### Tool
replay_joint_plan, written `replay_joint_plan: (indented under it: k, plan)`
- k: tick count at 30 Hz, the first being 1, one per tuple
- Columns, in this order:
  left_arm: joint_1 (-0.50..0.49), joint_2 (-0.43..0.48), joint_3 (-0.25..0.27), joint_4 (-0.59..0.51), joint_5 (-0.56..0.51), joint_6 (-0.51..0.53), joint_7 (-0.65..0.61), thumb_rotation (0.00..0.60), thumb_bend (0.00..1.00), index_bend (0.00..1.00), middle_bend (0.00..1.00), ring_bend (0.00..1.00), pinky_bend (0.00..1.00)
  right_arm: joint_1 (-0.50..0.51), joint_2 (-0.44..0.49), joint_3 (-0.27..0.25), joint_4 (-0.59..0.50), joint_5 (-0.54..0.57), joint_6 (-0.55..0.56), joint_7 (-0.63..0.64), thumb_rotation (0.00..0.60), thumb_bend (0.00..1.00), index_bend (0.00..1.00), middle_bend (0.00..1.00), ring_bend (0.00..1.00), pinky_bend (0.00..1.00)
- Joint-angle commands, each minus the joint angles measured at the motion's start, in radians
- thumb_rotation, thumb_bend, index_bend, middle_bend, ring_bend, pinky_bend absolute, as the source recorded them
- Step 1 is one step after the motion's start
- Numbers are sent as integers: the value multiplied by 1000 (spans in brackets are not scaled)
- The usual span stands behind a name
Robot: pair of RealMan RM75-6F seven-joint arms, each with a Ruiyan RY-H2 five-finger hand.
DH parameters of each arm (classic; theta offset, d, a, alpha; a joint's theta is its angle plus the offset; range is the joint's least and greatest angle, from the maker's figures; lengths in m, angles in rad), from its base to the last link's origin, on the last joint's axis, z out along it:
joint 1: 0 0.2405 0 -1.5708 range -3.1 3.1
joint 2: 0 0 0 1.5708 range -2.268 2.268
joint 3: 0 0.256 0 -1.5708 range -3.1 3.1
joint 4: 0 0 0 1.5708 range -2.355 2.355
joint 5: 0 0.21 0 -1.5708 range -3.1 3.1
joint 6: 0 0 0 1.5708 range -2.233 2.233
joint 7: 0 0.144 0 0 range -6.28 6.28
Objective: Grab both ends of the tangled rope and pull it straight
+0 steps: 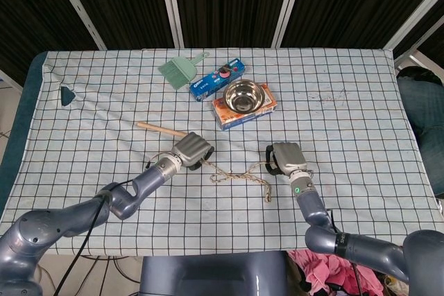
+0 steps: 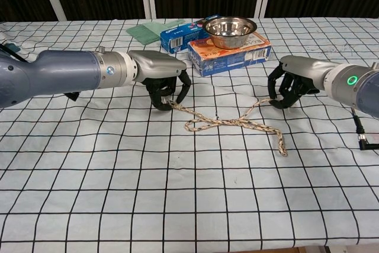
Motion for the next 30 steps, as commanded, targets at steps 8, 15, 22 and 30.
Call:
replay_joint_plan:
  k: [8,15,22,30]
  plan:
    - [0,-17,0,25,9,-3,-2,600,325,529,868,795,687,-2,-1,4,2,11,-4,-2,600,423,630,846,1000,921]
    - [1,-26,-1,37,9,-9,-11,600,325,543,874,801,691,-3,-2,5,7,12,-4,-2,600,426,631,846,1000,921]
    - [1,-32,-1,49,15,-11,-14,600,324,573,879,804,692,-5,-3,5,10,13,-8,1,600,428,633,846,1000,921]
    - [1,-35,-5,51,12,-12,-5,600,380,578,879,804,692,-7,-1,7,9,10,-8,3,600,441,635,845,1000,921]
